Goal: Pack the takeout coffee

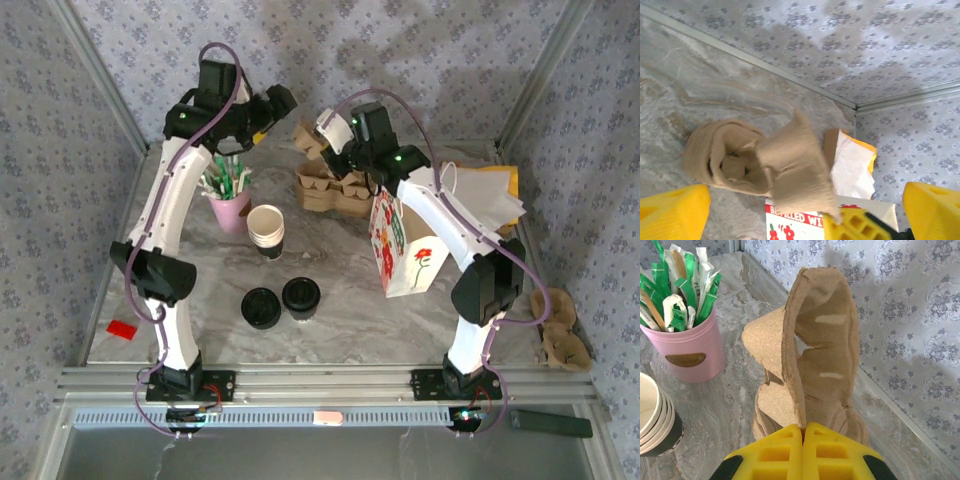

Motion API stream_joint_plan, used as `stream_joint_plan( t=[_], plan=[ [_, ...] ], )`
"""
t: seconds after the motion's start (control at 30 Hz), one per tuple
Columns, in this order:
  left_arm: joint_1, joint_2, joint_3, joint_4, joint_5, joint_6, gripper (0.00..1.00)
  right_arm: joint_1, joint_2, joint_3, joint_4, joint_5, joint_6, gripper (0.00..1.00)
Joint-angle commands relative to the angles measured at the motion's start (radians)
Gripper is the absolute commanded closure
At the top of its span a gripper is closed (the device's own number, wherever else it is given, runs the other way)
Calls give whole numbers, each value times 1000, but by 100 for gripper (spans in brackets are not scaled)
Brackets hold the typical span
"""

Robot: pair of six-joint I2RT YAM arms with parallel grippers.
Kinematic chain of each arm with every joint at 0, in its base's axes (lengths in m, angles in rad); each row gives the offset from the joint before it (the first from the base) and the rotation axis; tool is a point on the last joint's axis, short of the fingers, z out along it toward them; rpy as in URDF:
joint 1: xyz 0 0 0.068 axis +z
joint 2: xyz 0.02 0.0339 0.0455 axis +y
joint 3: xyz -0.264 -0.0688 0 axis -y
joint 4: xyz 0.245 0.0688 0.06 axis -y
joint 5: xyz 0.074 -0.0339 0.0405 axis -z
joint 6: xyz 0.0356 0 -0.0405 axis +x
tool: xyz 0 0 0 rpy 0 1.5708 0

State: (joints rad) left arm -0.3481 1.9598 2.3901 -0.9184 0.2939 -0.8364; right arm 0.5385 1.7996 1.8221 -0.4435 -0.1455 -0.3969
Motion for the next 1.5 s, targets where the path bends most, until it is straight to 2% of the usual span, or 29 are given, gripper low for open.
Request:
stream_joint_plan(
  t=[0.0, 0.1, 0.37, 0.6, 0.67, 0.83, 0.97, 1.4, 1.47],
  plan=[
    [-11, 62, 107, -114, 43, 34, 12, 16, 10, 3, -31, 36, -56, 100],
    [-19, 75, 121, -125, 44, 29, 30, 26, 10, -6, -28, 50, -68, 100],
    [-34, 106, 123, -121, 52, 16, 30, 40, 12, -8, -26, 70, -88, 100],
    [-40, 126, 121, -113, 57, 7, 50, 47, 15, -6, -23, 77, -96, 100],
    [-40, 129, 121, -112, 57, 5, 52, 49, 17, -6, -23, 79, -98, 100],
    [-42, 133, 123, -112, 56, 4, 70, 55, 20, -6, -24, 86, -102, 100],
    [-42, 131, 123, -112, 54, 5, 79, 60, 23, -6, -26, 94, -107, 100],
    [-43, 115, 122, -114, 38, 17, 97, 69, 22, 7, -26, 134, -101, 100],
    [-46, 109, 122, -111, 31, 24, 100, 70, 14, 15, -28, 152, -89, 94]
  ],
)
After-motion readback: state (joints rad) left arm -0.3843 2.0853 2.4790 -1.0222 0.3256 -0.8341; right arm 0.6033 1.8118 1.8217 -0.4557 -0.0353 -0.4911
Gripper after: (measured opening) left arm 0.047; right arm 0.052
